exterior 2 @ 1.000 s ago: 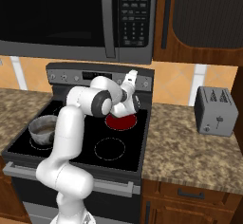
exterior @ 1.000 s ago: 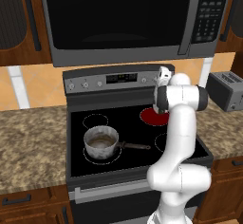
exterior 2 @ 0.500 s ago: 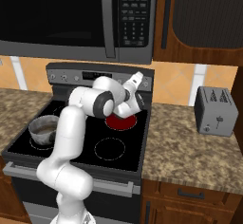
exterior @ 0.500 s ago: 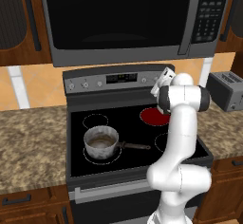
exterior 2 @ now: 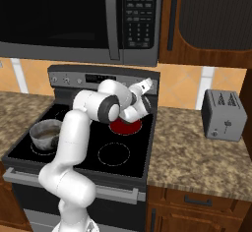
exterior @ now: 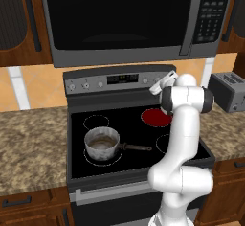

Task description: Turn off the rear right burner of the stove.

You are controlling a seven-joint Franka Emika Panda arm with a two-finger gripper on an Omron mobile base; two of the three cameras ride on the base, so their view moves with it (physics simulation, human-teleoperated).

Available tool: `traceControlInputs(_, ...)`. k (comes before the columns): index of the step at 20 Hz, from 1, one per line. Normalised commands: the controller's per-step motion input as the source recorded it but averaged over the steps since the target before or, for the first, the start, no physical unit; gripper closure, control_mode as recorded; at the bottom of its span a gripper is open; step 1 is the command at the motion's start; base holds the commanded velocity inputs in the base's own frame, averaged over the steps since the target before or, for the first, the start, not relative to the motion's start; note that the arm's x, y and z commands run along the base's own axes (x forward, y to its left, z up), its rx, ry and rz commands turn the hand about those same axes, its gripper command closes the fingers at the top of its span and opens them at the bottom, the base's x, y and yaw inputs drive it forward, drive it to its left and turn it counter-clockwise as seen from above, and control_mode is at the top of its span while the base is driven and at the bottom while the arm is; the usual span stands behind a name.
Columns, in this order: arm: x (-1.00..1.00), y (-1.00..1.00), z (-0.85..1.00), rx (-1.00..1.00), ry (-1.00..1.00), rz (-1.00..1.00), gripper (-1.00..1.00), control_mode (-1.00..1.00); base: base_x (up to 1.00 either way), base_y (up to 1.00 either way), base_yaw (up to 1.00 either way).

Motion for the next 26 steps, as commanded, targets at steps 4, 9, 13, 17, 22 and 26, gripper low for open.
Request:
traceControlInputs(4, -0.08, -0.02, -0.06, 0.33, -0.27, 0.0, 1.0, -1.0, 0.0, 0.0, 0.0)
traceControlInputs(9, -0.07, 0.0, 0.0, 0.31, -0.27, 0.0, 1.0, -1.0, 0.0, 0.0, 0.0)
traceControlInputs(13, -0.03, 0.0, -0.02, 0.31, -0.2, 0.0, 1.0, -1.0, 0.0, 0.0, 0.0)
traceControlInputs(17, -0.04, 0.0, -0.03, 0.34, -0.2, 0.0, 1.0, -1.0, 0.0, 0.0, 0.0)
traceControlInputs(22, -0.04, 0.0, -0.03, 0.35, -0.21, 0.0, 1.0, -1.0, 0.0, 0.0, 0.0)
traceControlInputs(26, -0.04, 0.0, -0.04, 0.34, -0.2, 0.0, 1.0, -1.0, 0.0, 0.0, 0.0)
